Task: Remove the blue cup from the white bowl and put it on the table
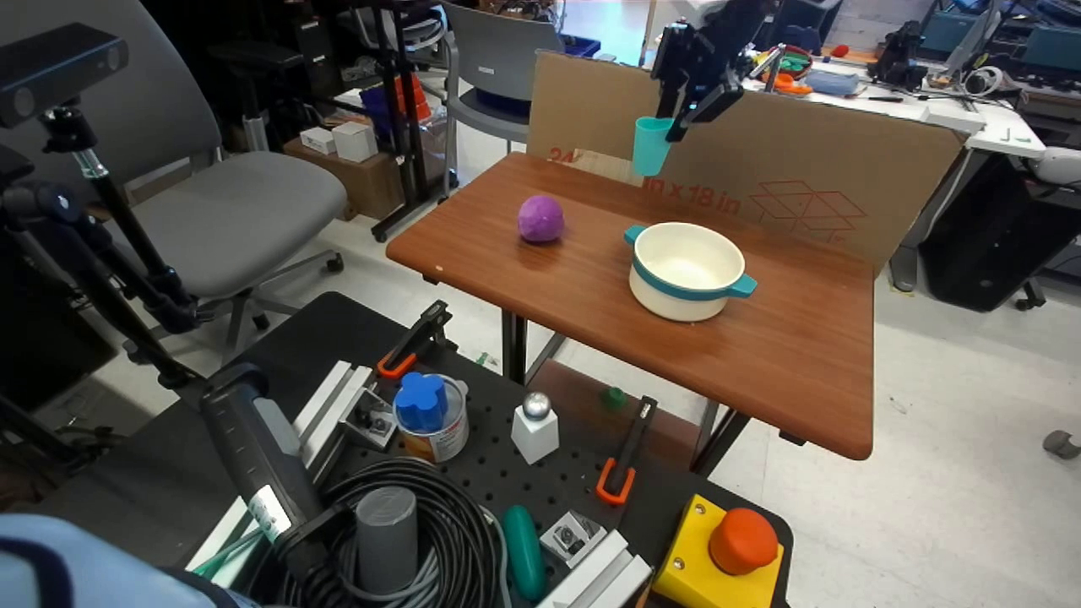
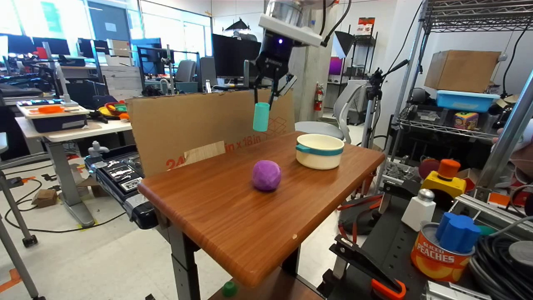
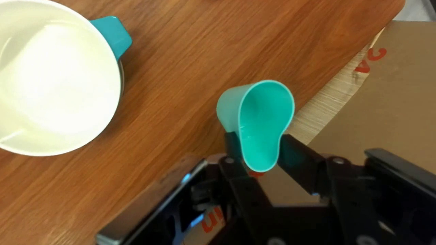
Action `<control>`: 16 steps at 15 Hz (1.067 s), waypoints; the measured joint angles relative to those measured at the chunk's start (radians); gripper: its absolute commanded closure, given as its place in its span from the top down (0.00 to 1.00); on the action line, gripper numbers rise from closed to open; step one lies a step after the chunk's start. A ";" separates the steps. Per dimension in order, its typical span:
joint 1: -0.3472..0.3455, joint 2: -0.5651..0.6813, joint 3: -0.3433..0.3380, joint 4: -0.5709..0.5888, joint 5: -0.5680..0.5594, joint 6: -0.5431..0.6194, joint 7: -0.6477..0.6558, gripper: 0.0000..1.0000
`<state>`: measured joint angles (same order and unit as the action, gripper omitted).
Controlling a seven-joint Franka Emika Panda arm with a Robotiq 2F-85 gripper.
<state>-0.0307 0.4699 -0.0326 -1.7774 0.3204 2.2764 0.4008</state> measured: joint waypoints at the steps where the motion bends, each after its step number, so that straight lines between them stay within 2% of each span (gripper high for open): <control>1: 0.005 0.040 0.000 0.031 -0.002 0.000 0.012 0.10; 9: 0.029 0.270 -0.010 0.247 -0.014 -0.019 0.106 0.10; 10: 0.030 0.282 -0.012 0.270 -0.016 -0.032 0.116 0.41; 11: 0.030 0.292 -0.014 0.290 -0.017 -0.047 0.123 0.62; 13: 0.030 0.307 -0.017 0.316 -0.020 -0.068 0.130 0.67; 16: 0.033 0.308 -0.018 0.320 -0.038 -0.097 0.128 0.87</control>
<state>0.0025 0.7781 -0.0503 -1.4570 0.2827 2.1798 0.5290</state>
